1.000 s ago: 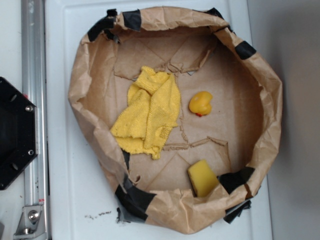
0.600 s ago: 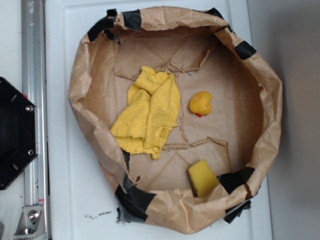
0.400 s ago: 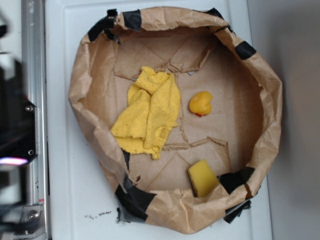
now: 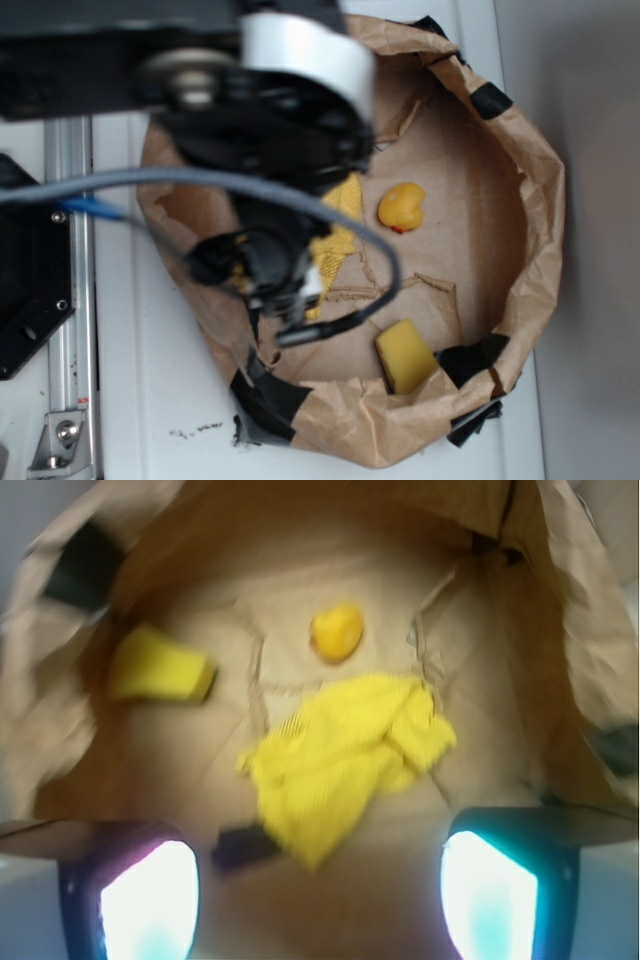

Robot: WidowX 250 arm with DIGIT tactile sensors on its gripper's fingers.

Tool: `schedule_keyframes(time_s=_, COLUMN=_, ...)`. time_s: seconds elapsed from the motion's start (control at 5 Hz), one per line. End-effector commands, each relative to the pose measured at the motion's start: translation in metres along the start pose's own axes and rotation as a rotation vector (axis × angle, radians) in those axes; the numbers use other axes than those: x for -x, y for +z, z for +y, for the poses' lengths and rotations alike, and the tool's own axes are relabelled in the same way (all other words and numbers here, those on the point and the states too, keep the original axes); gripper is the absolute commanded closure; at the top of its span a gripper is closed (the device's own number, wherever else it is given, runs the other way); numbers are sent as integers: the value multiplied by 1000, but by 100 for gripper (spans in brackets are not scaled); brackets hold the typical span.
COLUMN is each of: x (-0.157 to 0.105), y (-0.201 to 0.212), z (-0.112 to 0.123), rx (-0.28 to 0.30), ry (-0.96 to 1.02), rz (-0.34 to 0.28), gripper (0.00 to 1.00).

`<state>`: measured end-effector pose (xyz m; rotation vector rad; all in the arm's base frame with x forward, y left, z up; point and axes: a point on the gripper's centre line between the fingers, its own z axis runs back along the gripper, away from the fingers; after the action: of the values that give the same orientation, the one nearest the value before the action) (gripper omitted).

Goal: Grab the yellow cloth.

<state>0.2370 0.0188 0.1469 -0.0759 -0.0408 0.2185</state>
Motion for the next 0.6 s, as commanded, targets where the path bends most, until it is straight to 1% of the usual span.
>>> schedule_keyframes(time_s=0.0, x=-3, y=-81, z=4, rx=-45, ry=45, rz=138, gripper=0)
schedule_keyframes(time_s=0.2, x=10, y=-115, z=6, rx=-94, ry=20, rz=163, gripper=0)
schedule_keyframes(time_s=0.4, x=7, y=-129, z=18, rx=-220, ry=-10, rz=133, gripper=52)
